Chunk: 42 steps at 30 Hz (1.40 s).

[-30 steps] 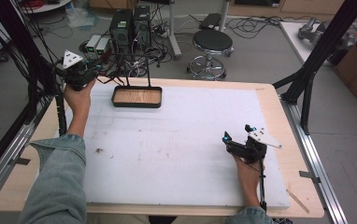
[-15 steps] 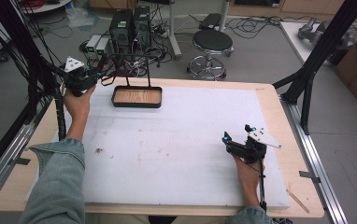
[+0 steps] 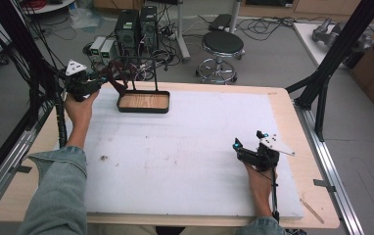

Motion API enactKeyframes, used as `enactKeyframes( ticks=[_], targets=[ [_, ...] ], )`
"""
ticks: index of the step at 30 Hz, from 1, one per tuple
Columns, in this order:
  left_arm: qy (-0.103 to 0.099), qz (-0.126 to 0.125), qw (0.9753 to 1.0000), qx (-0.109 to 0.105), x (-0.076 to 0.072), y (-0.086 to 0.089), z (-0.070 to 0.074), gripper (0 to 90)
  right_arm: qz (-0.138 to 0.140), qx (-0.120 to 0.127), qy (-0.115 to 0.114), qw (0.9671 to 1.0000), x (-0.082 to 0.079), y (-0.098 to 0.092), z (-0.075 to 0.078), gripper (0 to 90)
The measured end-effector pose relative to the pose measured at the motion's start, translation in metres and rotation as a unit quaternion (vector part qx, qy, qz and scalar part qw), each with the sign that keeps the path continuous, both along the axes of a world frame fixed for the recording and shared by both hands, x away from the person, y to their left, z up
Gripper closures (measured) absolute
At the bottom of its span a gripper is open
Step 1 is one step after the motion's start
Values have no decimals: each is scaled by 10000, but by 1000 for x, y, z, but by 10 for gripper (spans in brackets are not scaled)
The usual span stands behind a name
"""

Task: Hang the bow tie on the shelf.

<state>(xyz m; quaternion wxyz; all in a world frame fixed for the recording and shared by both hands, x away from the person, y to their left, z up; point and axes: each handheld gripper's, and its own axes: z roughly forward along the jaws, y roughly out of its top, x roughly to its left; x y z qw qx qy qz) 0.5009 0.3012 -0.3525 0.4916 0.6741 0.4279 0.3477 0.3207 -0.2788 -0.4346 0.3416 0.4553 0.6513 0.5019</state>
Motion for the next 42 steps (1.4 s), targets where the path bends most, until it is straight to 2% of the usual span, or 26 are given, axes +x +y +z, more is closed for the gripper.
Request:
enactKeyframes(
  ticks=[2,7,10,13,20,32,37,42],
  targets=[
    [-37,4,10000,46,-3,2,1,601,2,-3,1,10000,0,0,0,113],
    [-42,-157,9999,-31,-13,10,3,545,-4,-7,-2,10000,0,0,0,113],
    [-6,-401,9991,-118,-21,14,4,528,-9,-2,-7,10000,0,0,0,113],
    [90,-613,9980,-140,-29,14,4,475,-17,28,5,10000,0,0,0,113],
    [3,-893,9960,-97,-50,10,5,428,-22,46,11,10000,0,0,0,113],
    [-229,-1164,9928,-154,-89,-5,6,316,-13,45,6,10000,1,-1,0,113],
    [-247,-1195,9923,-195,-104,-9,5,271,-21,70,14,10000,0,-1,0,113],
    [-284,-1123,9931,-201,-118,-12,2,243,-10,74,-9,10000,1,-2,0,113]
  ],
)
